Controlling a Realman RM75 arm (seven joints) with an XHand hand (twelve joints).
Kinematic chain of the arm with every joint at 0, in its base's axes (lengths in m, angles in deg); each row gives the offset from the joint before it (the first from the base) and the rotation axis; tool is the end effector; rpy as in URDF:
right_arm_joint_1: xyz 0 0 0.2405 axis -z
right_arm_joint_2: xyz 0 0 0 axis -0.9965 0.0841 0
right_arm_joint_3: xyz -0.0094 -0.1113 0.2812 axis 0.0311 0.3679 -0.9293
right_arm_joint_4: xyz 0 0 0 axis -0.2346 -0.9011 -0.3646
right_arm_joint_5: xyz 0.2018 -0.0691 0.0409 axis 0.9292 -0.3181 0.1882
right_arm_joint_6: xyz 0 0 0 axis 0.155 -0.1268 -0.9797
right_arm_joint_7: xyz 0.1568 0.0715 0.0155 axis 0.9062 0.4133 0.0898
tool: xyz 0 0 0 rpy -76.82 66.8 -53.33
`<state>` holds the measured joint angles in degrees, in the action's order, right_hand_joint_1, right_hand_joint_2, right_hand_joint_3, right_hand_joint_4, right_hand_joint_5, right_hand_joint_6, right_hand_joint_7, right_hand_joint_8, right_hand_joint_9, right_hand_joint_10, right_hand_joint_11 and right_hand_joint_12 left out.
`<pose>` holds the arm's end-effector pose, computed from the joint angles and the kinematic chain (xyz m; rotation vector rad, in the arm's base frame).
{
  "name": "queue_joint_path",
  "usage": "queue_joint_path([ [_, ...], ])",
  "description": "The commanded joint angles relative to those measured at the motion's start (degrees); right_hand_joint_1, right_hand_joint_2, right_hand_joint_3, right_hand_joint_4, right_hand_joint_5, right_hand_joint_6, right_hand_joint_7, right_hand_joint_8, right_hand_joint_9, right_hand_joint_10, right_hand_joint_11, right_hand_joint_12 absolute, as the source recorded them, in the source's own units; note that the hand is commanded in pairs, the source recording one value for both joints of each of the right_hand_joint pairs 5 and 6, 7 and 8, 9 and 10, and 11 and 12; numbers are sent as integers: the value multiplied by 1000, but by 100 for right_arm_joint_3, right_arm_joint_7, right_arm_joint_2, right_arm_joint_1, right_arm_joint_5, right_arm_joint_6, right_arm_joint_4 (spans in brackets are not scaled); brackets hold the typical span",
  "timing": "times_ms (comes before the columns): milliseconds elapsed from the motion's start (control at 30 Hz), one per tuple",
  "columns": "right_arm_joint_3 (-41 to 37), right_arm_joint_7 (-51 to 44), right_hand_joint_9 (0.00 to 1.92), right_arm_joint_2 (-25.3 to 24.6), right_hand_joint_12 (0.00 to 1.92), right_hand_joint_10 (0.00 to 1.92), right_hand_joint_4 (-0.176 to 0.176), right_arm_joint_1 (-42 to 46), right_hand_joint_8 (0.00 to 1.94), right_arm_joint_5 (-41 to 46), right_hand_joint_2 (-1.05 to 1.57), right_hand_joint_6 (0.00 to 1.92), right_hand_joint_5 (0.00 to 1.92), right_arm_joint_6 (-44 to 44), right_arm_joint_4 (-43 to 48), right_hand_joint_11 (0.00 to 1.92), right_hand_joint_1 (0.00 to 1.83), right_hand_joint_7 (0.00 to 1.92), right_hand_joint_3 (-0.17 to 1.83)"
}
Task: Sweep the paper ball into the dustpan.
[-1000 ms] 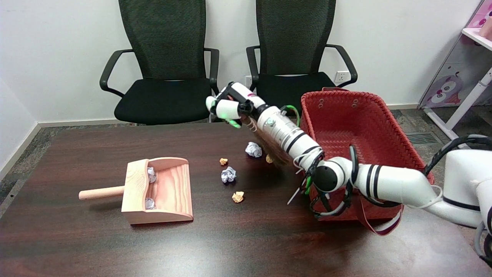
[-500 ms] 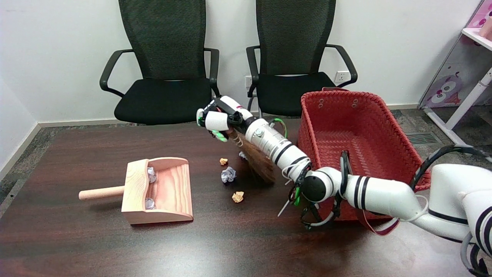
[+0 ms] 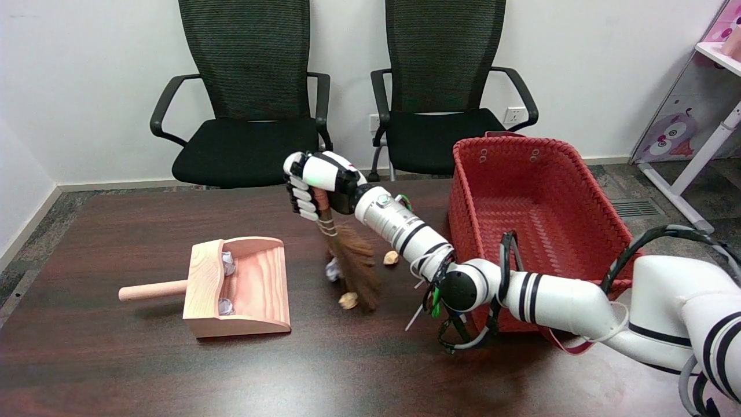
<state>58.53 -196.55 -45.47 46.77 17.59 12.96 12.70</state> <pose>-0.2896 -0.4918 0.1701 1.5074 -1.4956 1.0812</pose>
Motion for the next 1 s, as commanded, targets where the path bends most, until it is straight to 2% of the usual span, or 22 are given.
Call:
queue_joint_path([
  [33,-65,2269,1920,-327,1748,1920,9,-213,1920,12,1022,1920,1920,133,-33,1748,742,1920,1461],
  [367,-87,3589,1920,-396,1518,1920,8,-310,1920,-15,921,1920,1920,233,62,1518,753,1920,1518],
  [533,-117,4228,1920,-297,1391,1920,7,-326,1920,-68,870,1920,1920,208,-11,1391,762,1920,1487],
  [700,-117,4865,1920,-92,1341,1920,6,-326,1920,-214,865,1920,1920,122,-252,1341,771,1920,1386],
  [800,-167,5055,1920,54,1286,1920,6,-326,1920,-363,874,1920,1920,50,-473,1286,775,1920,1342],
  [1000,-438,4920,1920,370,1298,1920,5,-218,1920,-847,878,1920,1920,-139,-975,1298,775,1920,1314],
])
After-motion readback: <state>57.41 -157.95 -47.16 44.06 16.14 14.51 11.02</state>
